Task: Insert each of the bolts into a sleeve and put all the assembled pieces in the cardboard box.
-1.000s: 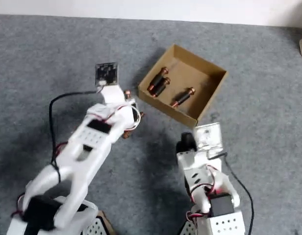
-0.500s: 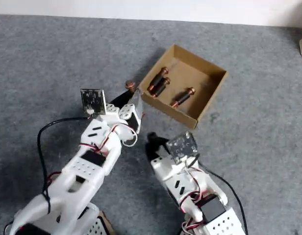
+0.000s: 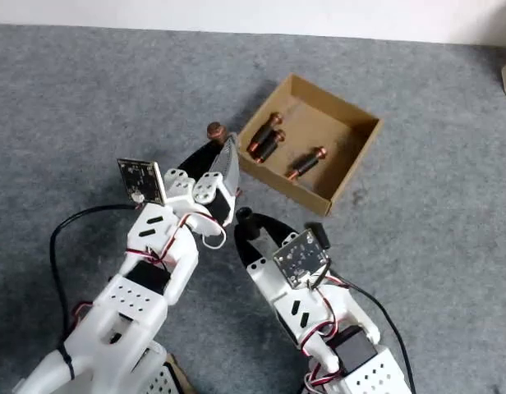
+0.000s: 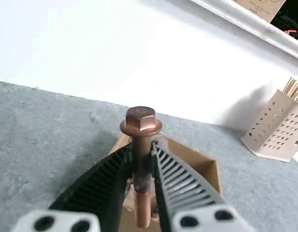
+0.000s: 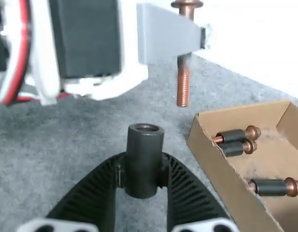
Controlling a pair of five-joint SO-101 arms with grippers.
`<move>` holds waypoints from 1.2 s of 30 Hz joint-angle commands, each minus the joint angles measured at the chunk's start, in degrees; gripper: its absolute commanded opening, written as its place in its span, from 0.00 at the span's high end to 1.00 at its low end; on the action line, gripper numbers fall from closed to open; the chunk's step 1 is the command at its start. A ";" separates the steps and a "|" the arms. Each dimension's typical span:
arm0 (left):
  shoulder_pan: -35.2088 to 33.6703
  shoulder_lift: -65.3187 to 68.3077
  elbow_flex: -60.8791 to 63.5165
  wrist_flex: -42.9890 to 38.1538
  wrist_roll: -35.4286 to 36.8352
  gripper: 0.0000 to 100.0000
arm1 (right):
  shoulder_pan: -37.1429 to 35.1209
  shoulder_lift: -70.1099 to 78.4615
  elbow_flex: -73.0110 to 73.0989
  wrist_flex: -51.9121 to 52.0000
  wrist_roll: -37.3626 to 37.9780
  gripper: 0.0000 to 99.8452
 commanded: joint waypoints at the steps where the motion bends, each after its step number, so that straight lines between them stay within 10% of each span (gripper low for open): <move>1: 1.01 -2.24 -0.13 -1.67 -0.18 1.00 | 0.48 -0.22 6.81 1.27 0.97 1.00; 36: 11.12 -22.46 4.70 16.00 -0.09 1.00 | 4.44 -0.57 6.81 3.47 0.97 1.00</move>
